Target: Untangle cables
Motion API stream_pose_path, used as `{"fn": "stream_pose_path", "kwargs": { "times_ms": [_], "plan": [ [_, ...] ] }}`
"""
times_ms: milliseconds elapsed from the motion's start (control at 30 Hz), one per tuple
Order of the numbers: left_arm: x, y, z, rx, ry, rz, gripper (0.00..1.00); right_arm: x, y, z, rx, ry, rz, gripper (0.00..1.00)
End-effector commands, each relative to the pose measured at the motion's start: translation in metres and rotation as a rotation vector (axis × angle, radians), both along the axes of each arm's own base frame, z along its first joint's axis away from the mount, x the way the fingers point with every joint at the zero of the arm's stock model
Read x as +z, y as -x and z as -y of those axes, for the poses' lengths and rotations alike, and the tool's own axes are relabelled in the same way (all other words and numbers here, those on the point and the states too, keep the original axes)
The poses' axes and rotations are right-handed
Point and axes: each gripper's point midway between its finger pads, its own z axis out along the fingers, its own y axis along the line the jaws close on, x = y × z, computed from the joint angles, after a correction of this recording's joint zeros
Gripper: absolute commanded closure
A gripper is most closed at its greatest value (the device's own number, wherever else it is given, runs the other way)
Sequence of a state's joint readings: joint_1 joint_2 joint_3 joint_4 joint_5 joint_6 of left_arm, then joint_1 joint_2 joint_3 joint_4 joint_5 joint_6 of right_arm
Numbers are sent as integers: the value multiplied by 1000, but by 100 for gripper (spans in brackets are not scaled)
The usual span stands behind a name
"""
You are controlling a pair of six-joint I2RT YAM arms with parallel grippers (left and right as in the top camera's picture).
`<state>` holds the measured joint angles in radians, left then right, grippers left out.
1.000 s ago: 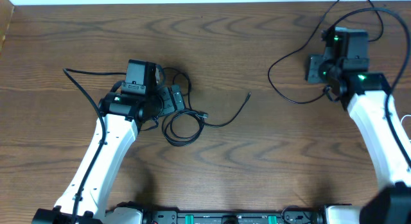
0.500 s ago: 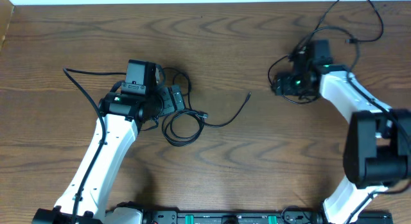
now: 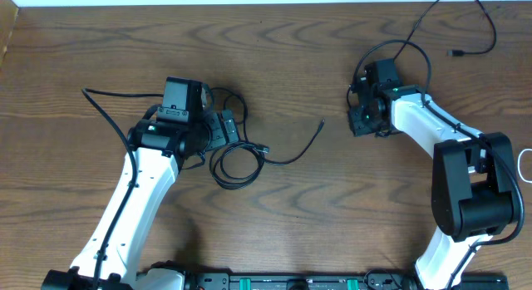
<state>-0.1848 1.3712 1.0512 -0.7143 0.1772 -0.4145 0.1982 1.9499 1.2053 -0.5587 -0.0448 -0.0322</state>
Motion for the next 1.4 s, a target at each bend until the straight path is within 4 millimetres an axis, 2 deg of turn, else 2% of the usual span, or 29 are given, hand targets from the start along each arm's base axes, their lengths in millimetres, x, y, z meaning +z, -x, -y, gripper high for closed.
{"fn": "stream_pose_path", "kwargs": {
  "times_ms": [0,100,300,400,567,733,867,1000,1067,1133,1200,1233,1267,1300,1333,1367],
  "plan": [
    [-1,0,-3,2,-15,-2,1,-16,19,3,11,24,-69,71],
    [-1,0,-3,2,-15,-2,1,-22,35,4,14,22,-126,98],
    [-1,0,-3,2,-15,-2,1,-22,73,8,-34,18,-280,99],
    [-1,0,-3,2,-15,-2,0,-9,84,9,-65,10,-308,99],
    [-1,0,-3,2,-15,-2,1,42,102,1,-6,-36,-278,99],
    [-1,0,-3,2,-15,-2,1,113,119,4,5,-66,-122,99],
    [-1,0,-3,2,-15,-2,1,161,127,18,-58,-47,47,99],
    [-1,0,-3,2,-15,-2,1,200,128,32,-109,-27,227,98],
    [-1,0,-3,2,-15,-2,1,210,128,30,-109,-54,269,89],
    [-1,0,-3,2,-15,-2,1,211,129,28,-132,-76,269,71],
    [-1,0,-3,2,-15,-2,1,207,132,30,-200,-91,239,46],
    [-1,0,-3,2,-15,-2,1,204,133,33,-257,-88,222,39],
    [-1,0,-3,2,-15,-2,1,199,135,40,-354,-81,198,39],
    [-1,0,-3,2,-15,-2,1,191,143,55,-591,-65,153,34],
    [-1,0,-3,2,-15,-2,1,186,147,62,-714,-60,131,10],
    [-1,0,-3,2,-15,-2,1,181,152,68,-839,-57,110,1]
  ]
}}
